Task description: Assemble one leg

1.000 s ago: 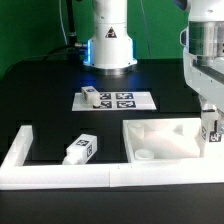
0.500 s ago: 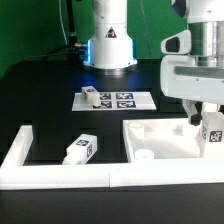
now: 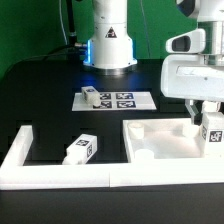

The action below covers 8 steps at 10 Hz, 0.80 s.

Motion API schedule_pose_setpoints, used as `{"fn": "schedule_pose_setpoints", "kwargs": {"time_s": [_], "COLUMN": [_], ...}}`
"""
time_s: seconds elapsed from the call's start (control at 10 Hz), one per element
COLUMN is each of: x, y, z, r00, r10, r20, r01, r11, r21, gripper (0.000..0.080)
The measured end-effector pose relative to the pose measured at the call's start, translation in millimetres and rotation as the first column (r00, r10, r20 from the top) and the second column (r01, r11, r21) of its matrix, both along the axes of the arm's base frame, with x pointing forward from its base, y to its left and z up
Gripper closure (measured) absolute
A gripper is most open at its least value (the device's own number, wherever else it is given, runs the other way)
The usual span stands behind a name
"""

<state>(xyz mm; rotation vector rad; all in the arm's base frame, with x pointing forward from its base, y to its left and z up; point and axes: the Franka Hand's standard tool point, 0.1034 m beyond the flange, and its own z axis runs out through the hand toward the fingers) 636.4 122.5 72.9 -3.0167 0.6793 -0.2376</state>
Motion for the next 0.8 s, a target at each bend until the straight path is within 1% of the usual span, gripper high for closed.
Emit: {"fn": "schedule_pose_setpoints", "kwargs": {"time_s": [0.1, 0.2, 0.3, 0.4, 0.5, 0.7, 0.8], "x": [-0.2, -0.8, 1.6, 4.0, 3.4, 3.6, 3.5], "y": [-6.1, -22.1, -32.4, -30.8, -30.2, -31.3, -31.0], "z": [0.5, 1.8, 3.0, 4.2, 3.7, 3.8, 3.6], "r00": [0.993, 0.978, 0.961, 0.954, 0.964, 0.964, 0.979], "r10": [0.117, 0.21, 0.277, 0.3, 0.267, 0.265, 0.204], "r20": [-0.002, -0.003, -0.009, -0.007, -0.006, -0.006, -0.004], "r01": [-0.117, -0.21, -0.277, -0.3, -0.267, -0.265, -0.203], "r11": [0.993, 0.977, 0.96, 0.952, 0.962, 0.963, 0.978], "r21": [-0.023, -0.036, -0.05, -0.058, -0.053, -0.053, -0.042], "gripper": [0.015, 0.015, 0.015, 0.015, 0.015, 0.0408, 0.0408]}}
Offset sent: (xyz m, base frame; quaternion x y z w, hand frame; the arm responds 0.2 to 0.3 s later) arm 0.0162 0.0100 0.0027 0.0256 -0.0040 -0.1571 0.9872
